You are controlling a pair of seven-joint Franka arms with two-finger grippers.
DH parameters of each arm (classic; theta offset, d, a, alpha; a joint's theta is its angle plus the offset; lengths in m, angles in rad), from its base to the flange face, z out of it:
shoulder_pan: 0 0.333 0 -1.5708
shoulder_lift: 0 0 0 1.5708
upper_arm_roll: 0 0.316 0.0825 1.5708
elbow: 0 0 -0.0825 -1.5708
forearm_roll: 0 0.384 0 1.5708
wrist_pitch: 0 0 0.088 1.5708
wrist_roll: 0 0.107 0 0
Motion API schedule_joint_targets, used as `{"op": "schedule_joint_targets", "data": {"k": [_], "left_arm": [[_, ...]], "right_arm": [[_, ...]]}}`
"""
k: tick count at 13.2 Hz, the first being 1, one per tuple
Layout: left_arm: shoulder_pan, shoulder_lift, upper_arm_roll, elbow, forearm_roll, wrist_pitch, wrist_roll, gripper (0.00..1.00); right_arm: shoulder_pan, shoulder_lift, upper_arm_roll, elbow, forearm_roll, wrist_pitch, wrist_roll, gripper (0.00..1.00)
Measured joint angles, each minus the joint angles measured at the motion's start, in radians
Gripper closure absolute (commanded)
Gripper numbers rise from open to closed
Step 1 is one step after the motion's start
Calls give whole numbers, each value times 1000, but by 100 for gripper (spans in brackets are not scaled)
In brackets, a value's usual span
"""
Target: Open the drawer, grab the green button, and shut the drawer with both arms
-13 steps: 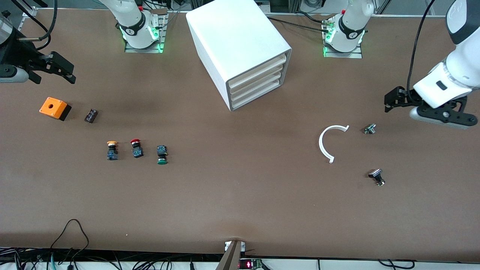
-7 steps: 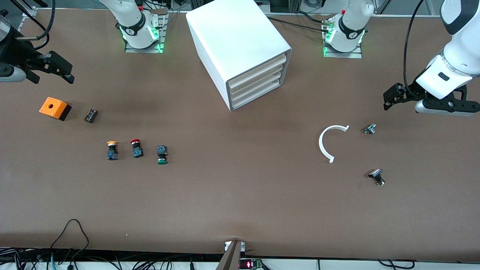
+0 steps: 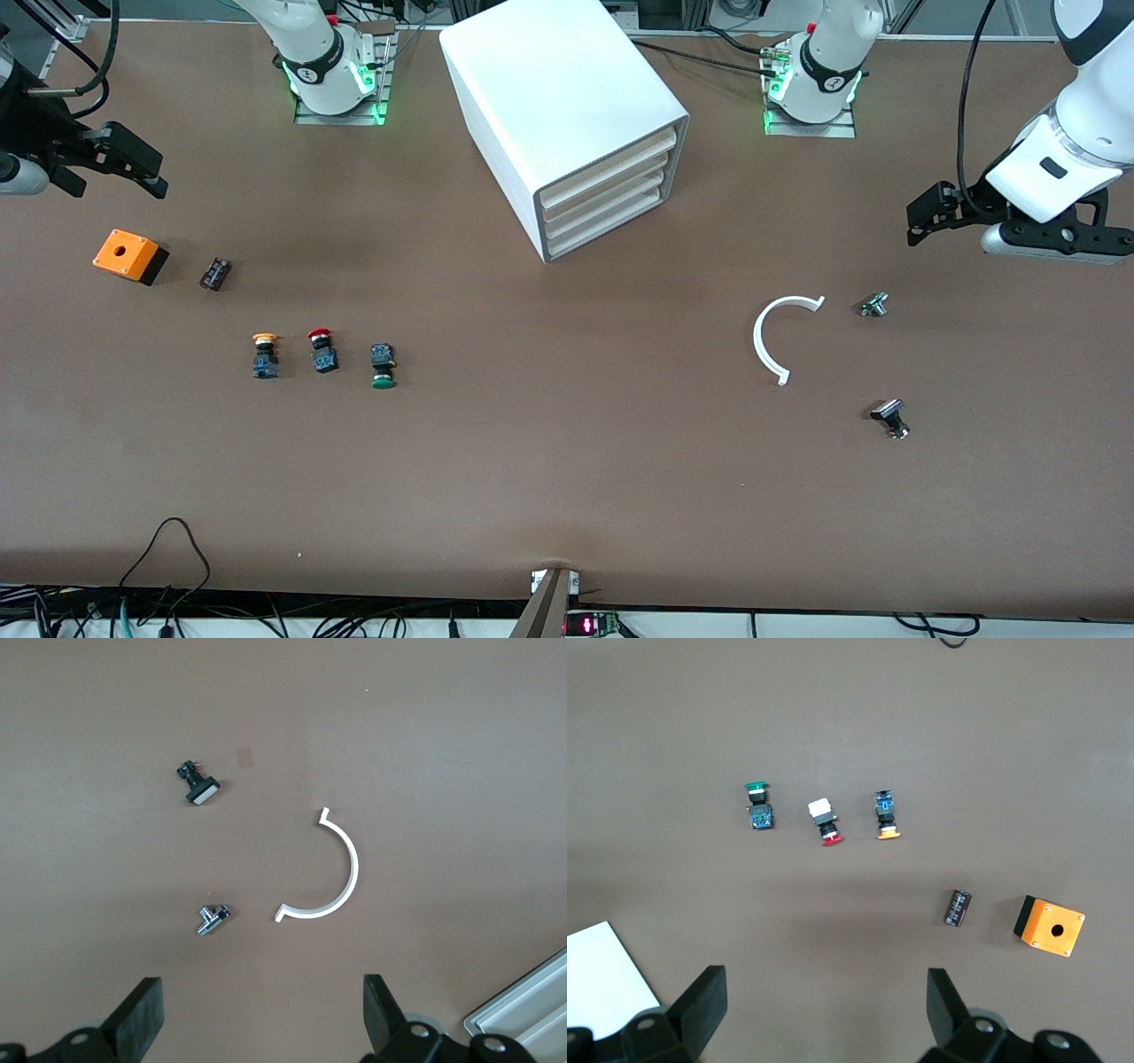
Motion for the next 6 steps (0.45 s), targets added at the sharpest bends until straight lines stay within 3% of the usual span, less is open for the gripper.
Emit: {"op": "schedule_joint_targets", "data": {"k": [6], "left_arm": [[1,4,0,3,0,0,34,1]], "right_arm": [[0,0,0,0,0,0,0,0]]}}
